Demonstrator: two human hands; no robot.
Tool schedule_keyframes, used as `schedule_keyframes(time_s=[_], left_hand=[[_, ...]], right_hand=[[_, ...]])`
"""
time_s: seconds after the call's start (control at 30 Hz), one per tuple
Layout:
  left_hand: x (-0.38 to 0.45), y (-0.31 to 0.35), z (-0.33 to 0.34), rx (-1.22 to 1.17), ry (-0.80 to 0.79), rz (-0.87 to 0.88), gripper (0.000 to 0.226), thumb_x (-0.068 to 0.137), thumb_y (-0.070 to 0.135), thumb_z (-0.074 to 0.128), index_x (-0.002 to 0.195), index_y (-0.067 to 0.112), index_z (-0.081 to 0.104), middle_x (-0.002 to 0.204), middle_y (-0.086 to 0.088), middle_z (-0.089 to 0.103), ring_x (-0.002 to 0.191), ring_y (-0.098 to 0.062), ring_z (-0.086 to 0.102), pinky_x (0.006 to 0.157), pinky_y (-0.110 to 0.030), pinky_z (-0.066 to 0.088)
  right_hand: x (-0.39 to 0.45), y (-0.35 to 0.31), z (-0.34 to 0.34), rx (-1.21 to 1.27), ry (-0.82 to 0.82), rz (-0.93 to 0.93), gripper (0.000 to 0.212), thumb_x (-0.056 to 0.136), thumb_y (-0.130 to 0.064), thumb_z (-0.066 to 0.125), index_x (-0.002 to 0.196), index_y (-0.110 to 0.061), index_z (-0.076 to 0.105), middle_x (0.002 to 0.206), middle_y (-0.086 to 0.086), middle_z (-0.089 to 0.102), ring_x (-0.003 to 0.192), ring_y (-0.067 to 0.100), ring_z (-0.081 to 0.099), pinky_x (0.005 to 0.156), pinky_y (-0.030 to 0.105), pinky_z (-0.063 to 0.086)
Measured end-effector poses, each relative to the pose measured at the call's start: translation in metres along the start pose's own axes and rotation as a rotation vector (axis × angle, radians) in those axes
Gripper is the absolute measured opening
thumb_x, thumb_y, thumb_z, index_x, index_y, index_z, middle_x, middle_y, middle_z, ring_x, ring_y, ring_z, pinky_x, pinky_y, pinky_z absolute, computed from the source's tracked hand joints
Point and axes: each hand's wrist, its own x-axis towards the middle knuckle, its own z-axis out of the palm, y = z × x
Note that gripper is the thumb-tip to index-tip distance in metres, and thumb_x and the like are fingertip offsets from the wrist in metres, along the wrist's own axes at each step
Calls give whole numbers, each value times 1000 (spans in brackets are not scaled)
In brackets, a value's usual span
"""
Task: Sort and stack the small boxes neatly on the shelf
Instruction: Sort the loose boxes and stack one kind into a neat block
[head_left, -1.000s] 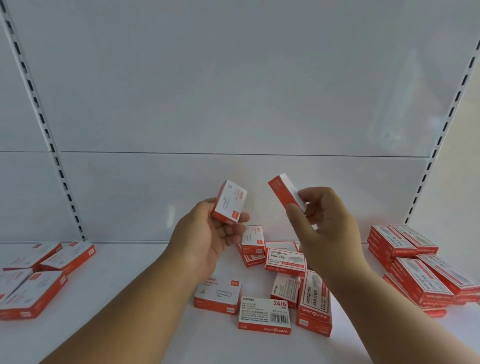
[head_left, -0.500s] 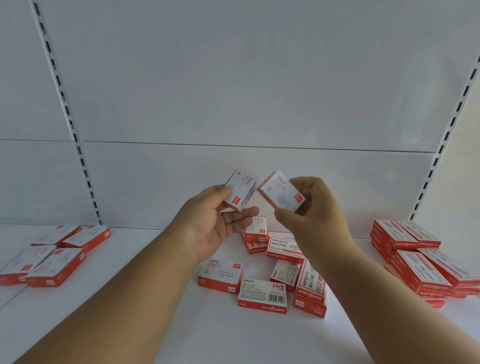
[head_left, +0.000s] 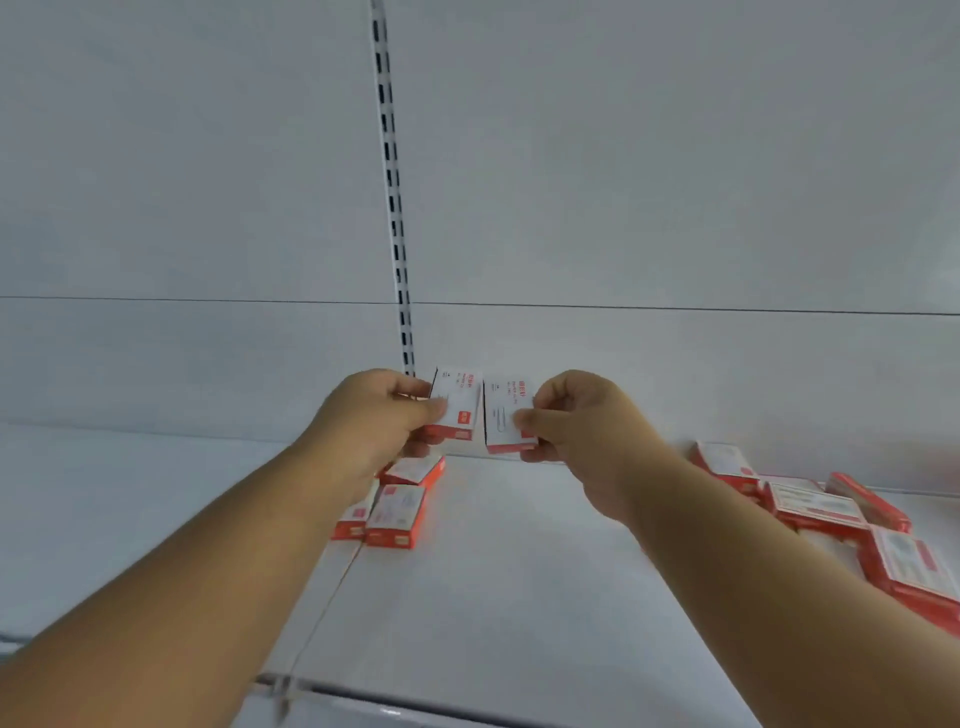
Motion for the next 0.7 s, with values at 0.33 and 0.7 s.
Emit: schedule_keyframes(time_s=[0.33,0.7], left_hand=[[62,-59,-78,464,29,-123,13,87,23,72,84,11,69,77,-6,75,68,-19,74,68,-39,63],[50,-35,-57,932,-19,306,21,79,37,74,88,28,57,81,12,58,71,-7,54,56,-25,42]], right_hand=[[45,16,120,-652,-7,142,23,86,-29,68,77,-11,59,67,5,74,61,17,73,63,35,60],[35,8,98,-924,137,-81,22,86,-39,62,72,-26,50,72,-8,60,64,8,54,49,24,36]])
